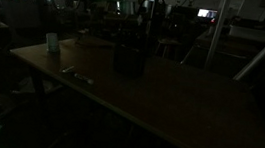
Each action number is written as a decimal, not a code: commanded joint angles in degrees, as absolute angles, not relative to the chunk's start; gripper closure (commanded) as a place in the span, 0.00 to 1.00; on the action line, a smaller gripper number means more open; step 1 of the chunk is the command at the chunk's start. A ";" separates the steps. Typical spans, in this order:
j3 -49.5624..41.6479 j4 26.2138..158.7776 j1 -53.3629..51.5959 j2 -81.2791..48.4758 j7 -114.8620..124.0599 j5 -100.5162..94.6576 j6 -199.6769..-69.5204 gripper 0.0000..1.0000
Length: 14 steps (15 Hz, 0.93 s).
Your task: Put the white towel inside the black object on the right
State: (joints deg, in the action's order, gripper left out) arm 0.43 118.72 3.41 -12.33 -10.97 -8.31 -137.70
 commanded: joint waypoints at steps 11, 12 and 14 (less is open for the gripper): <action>-0.79 112.76 6.51 -17.42 -20.20 -3.57 -134.62 0.98; -0.49 112.29 6.72 -18.00 -21.26 -2.21 -134.17 0.98; 0.02 111.41 7.13 -18.92 -23.47 0.12 -133.56 0.98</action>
